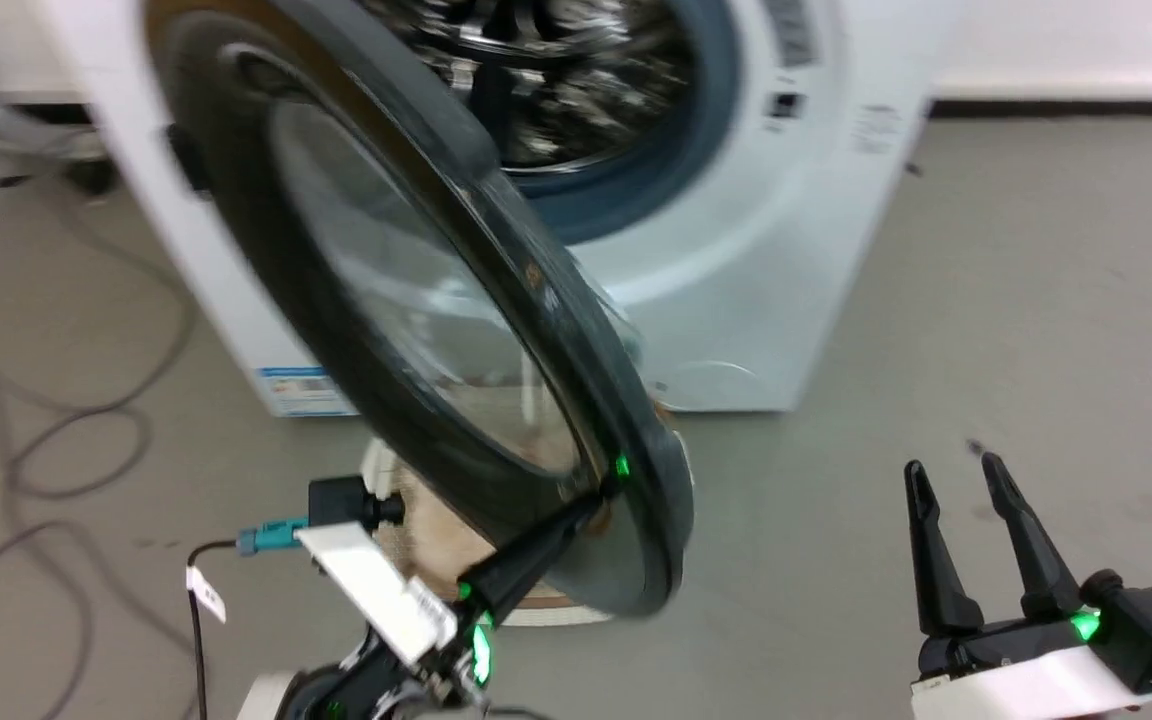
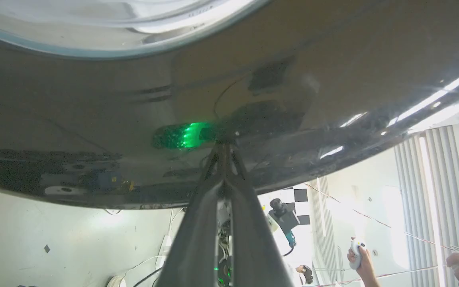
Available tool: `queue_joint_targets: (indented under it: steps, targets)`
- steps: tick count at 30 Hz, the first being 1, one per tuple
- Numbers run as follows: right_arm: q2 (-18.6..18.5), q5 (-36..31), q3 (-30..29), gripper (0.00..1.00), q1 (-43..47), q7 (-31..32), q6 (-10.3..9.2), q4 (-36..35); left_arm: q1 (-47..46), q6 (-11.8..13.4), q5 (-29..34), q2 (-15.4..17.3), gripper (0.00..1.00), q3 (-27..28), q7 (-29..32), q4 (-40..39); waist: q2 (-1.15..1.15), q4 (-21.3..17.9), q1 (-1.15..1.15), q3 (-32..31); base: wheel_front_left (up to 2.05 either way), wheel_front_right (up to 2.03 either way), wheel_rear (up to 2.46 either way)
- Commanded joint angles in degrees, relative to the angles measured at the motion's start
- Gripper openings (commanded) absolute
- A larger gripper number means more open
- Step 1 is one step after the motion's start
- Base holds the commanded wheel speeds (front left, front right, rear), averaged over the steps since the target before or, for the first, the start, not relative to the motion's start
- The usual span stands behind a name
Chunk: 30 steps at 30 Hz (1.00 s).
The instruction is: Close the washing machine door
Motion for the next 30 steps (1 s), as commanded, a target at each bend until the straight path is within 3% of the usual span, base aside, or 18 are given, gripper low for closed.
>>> queue_joint_targets:
  steps: [1,9,11,17,26,30]
  targets:
    - [0.1,-0.1,-0.1,1.0,-0.7,-0.2,0.05,-0.3,-1.3,-0.5,-0.3,-0.1,0.0,-0.5,-0.8,0.3,0.0,-5.1,0.0,2.7,0.0,0.0,0.0]
    - [0.2,0.7,0.1,1.0,-1.7,-0.2,0.05,-0.4,-9.7,-0.6,3.4,-0.1,0.0,-2.4,-14.9,5.8,0.0,-13.6,0.0,5.6,0.0,0.0,0.0]
    - [0.2,0.9,0.3,1.0,-1.9,-0.2,0.05,-0.3,-12.0,-0.7,6.3,-0.1,0.0,-2.4,-19.7,7.8,0.0,-15.0,0.0,6.0,0.0,0.0,0.0]
    - [0.2,1.7,0.9,1.0,-2.2,-0.2,0.05,-0.1,-17.5,-0.7,6.2,-0.1,0.0,-3.8,-29.7,11.8,0.0,-17.4,0.0,6.4,0.0,0.0,0.0]
    - [0.2,1.1,0.8,1.0,-1.7,-0.2,0.05,0.1,-19.0,-0.7,3.2,-0.1,0.0,-7.3,-32.4,14.7,0.0,-15.6,0.0,4.1,0.0,0.0,0.0]
    - [0.2,0.7,0.8,1.0,-1.4,-0.2,0.05,0.0,-15.8,-0.7,5.0,2.3,0.0,-11.0,-30.3,10.8,0.0,-13.4,0.0,2.4,0.0,0.0,0.0]
